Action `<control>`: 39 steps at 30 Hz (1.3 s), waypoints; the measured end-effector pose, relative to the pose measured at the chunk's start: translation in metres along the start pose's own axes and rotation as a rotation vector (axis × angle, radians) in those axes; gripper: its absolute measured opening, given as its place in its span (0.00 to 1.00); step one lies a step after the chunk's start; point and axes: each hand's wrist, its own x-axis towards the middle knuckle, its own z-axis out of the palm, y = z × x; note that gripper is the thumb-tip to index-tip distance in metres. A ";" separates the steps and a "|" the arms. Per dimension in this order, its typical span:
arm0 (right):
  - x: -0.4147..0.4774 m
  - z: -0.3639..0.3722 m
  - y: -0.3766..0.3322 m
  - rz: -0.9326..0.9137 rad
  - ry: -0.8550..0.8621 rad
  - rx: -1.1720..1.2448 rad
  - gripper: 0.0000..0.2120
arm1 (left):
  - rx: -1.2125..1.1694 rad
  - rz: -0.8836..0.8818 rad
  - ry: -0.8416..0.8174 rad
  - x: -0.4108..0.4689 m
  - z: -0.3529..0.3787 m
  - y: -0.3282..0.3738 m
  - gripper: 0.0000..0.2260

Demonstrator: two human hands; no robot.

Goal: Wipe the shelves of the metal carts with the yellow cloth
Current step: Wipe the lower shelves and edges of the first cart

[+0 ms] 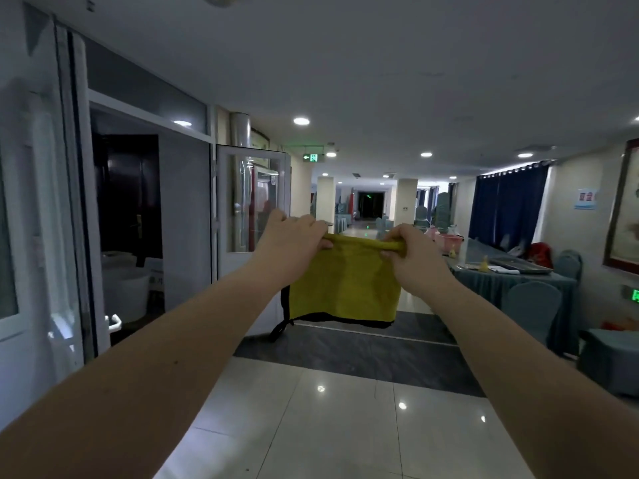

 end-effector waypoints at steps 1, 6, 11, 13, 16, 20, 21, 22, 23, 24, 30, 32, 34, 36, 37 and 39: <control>0.012 0.016 0.004 -0.006 -0.004 -0.069 0.06 | -0.004 0.012 0.022 0.010 0.019 -0.011 0.18; 0.069 0.081 0.026 0.009 0.028 -0.254 0.06 | -0.233 0.040 0.038 0.072 0.114 -0.056 0.15; 0.126 0.120 0.069 0.115 0.053 -0.322 0.06 | -0.357 0.134 0.079 0.148 0.205 -0.065 0.17; 0.145 0.129 0.094 0.166 0.079 -0.340 0.05 | -0.405 0.165 0.096 0.178 0.237 -0.054 0.18; 0.176 0.131 0.143 0.231 0.124 -0.372 0.05 | -0.468 0.216 0.122 0.229 0.287 -0.024 0.17; 0.215 0.114 0.222 0.280 0.161 -0.446 0.05 | -0.493 0.308 0.186 0.300 0.339 0.030 0.21; 0.223 0.108 0.242 0.297 0.158 -0.462 0.06 | -0.488 0.339 0.192 0.317 0.348 0.046 0.21; 0.231 0.101 0.262 0.316 0.152 -0.476 0.06 | -0.488 0.370 0.196 0.334 0.358 0.063 0.20; 0.238 0.095 0.283 0.338 0.146 -0.495 0.06 | -0.496 0.400 0.194 0.351 0.368 0.080 0.19; 0.243 0.089 0.304 0.362 0.147 -0.520 0.07 | -0.505 0.427 0.187 0.368 0.381 0.098 0.18; 0.267 0.064 0.430 0.475 0.193 -0.791 0.06 | -0.687 0.582 0.230 0.454 0.465 0.220 0.22; 0.268 0.058 0.471 0.522 0.119 -0.963 0.06 | -0.758 0.659 0.285 0.477 0.492 0.267 0.22; 0.266 0.050 0.514 0.590 0.061 -1.086 0.07 | -0.787 0.755 0.354 0.500 0.516 0.319 0.22; 0.261 0.038 0.557 0.675 0.083 -1.126 0.09 | -0.836 0.837 0.402 0.523 0.535 0.373 0.21; 0.258 0.030 0.577 0.711 0.105 -1.148 0.11 | -0.873 0.872 0.424 0.535 0.542 0.401 0.21; 0.251 0.011 0.614 0.779 0.116 -1.236 0.14 | -0.955 0.947 0.438 0.557 0.550 0.458 0.21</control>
